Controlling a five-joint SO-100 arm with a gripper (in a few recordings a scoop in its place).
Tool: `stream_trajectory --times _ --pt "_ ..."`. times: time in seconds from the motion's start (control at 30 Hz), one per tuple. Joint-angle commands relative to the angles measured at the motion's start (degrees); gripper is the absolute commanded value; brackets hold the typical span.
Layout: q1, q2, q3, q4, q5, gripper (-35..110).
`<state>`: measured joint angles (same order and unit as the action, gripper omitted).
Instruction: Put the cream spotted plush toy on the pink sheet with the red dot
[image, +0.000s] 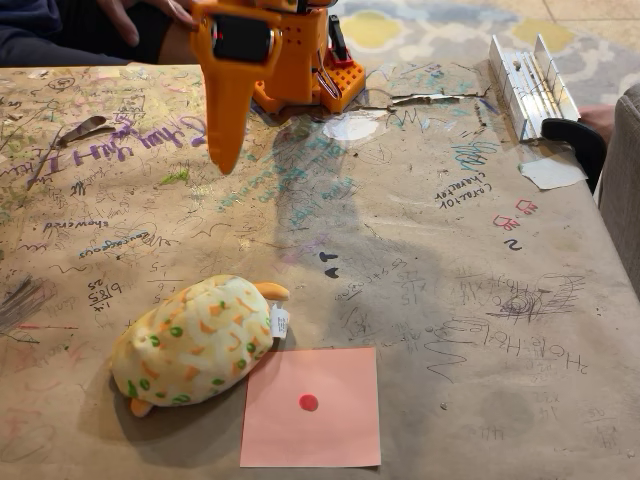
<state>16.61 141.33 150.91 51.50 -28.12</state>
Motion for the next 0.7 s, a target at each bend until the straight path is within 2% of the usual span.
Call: stream_trajectory --times 0.0,0.23,0.43,0.5,0.67 --pt "-1.1 3.4 0.7 -1.1 2.6 0" --pt "-5.1 20.9 10.3 1.4 4.9 0" --pt "-11.3 52.3 19.7 17.9 5.5 0" --pt "-12.0 48.0 19.1 15.9 6.9 0" --pt "-12.7 51.9 22.3 17.2 7.3 0"
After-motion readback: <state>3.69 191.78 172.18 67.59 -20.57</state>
